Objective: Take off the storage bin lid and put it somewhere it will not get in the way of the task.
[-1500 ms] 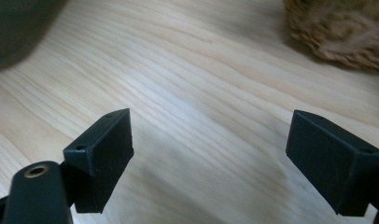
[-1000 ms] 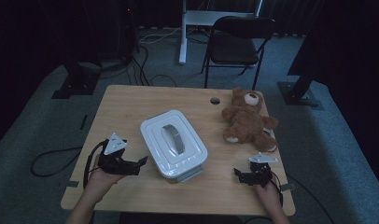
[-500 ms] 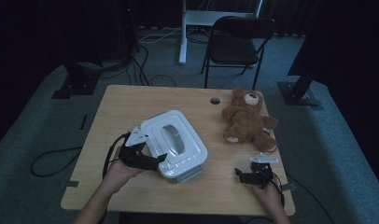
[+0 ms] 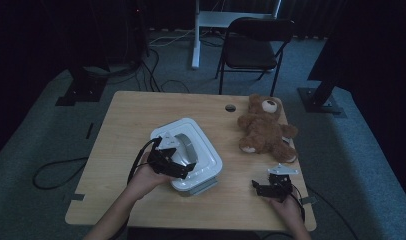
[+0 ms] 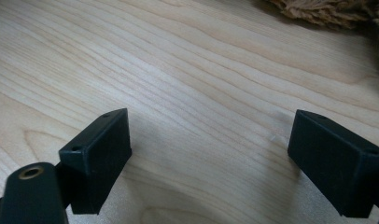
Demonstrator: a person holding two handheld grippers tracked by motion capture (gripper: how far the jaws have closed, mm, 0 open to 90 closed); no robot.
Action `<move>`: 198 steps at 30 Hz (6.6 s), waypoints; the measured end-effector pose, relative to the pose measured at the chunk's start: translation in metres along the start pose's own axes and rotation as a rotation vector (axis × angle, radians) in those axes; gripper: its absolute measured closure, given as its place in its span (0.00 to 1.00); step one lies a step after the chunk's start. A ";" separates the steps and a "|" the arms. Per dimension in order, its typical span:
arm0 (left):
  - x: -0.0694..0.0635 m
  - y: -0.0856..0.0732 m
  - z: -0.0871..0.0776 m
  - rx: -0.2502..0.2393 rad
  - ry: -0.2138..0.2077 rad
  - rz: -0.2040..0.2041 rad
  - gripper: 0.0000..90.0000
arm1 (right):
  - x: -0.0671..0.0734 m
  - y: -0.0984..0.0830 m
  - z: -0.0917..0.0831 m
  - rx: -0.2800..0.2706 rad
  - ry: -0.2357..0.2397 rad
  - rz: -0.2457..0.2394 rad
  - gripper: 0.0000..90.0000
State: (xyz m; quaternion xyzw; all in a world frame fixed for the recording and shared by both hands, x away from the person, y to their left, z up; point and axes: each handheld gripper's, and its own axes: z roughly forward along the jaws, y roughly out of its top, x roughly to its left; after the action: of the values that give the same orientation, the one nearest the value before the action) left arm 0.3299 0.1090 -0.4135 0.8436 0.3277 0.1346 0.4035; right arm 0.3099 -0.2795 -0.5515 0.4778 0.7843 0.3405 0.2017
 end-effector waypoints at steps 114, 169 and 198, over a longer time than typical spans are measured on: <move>0.072 -0.095 -0.127 -0.260 0.018 -0.258 0.93 | -0.001 -0.004 -0.004 -0.003 -0.030 0.029 0.15; 0.132 -0.166 -0.036 -0.022 -0.026 -0.434 0.59 | -0.002 -0.004 -0.004 -0.003 -0.030 0.028 0.15; 0.134 -0.201 -0.084 -0.020 0.322 -0.432 0.01 | -0.002 -0.004 -0.004 -0.003 -0.029 0.026 0.15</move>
State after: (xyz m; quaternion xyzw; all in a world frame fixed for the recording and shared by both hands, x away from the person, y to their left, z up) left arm 0.2992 0.3397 -0.5196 0.7179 0.5588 0.1809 0.3737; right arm 0.3060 -0.2832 -0.5516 0.4925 0.7745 0.3374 0.2091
